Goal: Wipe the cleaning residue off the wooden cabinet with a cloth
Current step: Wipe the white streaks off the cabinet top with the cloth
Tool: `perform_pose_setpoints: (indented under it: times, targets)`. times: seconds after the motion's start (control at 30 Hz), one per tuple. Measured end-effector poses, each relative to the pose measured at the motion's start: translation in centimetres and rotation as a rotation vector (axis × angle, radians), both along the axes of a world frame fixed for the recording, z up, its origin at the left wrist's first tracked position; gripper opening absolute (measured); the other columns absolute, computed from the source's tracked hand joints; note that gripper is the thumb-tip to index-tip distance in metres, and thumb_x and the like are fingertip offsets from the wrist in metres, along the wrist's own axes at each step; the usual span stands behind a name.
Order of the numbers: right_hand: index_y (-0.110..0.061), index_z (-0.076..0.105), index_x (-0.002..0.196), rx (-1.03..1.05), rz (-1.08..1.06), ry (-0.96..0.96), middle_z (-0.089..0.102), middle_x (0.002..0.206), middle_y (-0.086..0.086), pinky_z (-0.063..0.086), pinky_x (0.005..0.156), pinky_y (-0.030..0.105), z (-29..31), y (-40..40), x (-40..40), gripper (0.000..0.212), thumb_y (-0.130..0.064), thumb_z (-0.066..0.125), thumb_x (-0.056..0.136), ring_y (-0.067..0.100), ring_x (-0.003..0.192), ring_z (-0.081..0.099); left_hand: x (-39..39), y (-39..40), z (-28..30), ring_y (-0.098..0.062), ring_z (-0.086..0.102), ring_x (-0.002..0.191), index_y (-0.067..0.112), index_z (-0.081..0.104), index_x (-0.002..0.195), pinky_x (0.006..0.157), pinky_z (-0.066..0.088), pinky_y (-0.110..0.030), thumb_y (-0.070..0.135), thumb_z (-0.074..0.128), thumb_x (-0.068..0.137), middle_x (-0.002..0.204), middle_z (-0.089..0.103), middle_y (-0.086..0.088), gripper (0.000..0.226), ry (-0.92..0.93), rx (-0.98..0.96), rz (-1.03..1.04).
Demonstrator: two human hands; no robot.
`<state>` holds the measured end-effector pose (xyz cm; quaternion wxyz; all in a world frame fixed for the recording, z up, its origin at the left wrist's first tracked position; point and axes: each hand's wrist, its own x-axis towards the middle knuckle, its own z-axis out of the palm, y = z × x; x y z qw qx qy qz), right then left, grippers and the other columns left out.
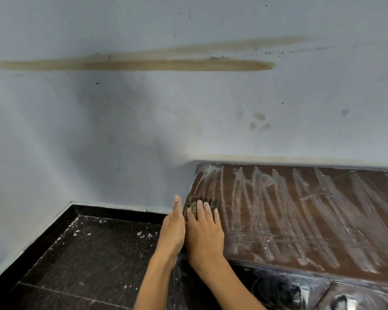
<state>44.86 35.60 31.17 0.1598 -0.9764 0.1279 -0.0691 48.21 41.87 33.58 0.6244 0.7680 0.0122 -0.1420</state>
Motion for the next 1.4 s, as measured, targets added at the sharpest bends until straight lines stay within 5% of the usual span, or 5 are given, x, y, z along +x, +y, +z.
perform_pose_setpoints:
  times: [0.13,0.27,0.63,0.8,1.4]
  targets:
    - [-0.017,0.07,0.114,-0.038,-0.011,-0.122,0.059,0.128,0.017,0.046,0.099,0.045,-0.7,2.1,-3.8,0.061,-0.04,0.085,0.06,0.027,0.121,0.056,0.6,-0.1,-0.2,-0.01,0.047,0.119,0.013,0.047,0.135,0.092,0.025,-0.023,0.061,0.015,0.091,0.139,0.049,-0.005,0.073,-0.006,0.022,-0.014]
    - [-0.015,0.016,0.151,-0.032,0.06,-0.016,0.003,0.159,0.012,-0.001,0.119,0.043,-0.1,-0.3,-0.9,0.061,-0.027,0.044,0.098,0.025,0.147,-0.001,0.9,-0.6,0.0,-0.011,0.048,0.116,0.009,0.049,0.133,0.092,0.029,-0.022,0.06,0.014,0.093,0.137,0.051,-0.007,0.074,0.003,-0.036,-0.024]
    - [-0.015,0.07,0.114,0.007,-0.07,-0.132,0.059,0.13,0.015,0.043,0.101,0.048,-0.7,2.3,-3.6,0.054,-0.03,0.084,0.064,0.028,0.123,0.054,1.7,-0.3,-0.4,-0.021,0.043,0.129,0.005,0.043,0.137,0.095,0.031,-0.026,0.055,0.018,0.096,0.139,0.048,-0.008,0.069,0.051,-0.029,-0.014]
    - [-0.016,0.019,0.15,-0.02,-0.016,-0.066,0.005,0.16,0.01,-0.001,0.119,0.042,-0.3,-0.9,1.5,0.054,-0.023,0.038,0.1,0.023,0.147,0.0,2.5,0.1,-1.6,-0.008,0.051,0.079,0.017,0.057,0.086,0.069,0.038,-0.021,0.026,0.031,0.101,0.085,0.056,0.003,0.031,-0.12,0.167,-0.086]
    - [-0.019,0.032,0.146,0.062,-0.027,-0.043,0.013,0.159,0.004,0.005,0.12,0.039,0.5,-3.6,4.0,0.044,-0.027,0.028,0.103,0.019,0.147,0.005,1.0,1.1,-3.0,-0.015,0.018,0.143,0.01,0.018,0.148,0.116,0.011,-0.031,0.018,0.025,0.101,0.155,0.022,-0.004,0.049,-0.545,0.912,-0.377]
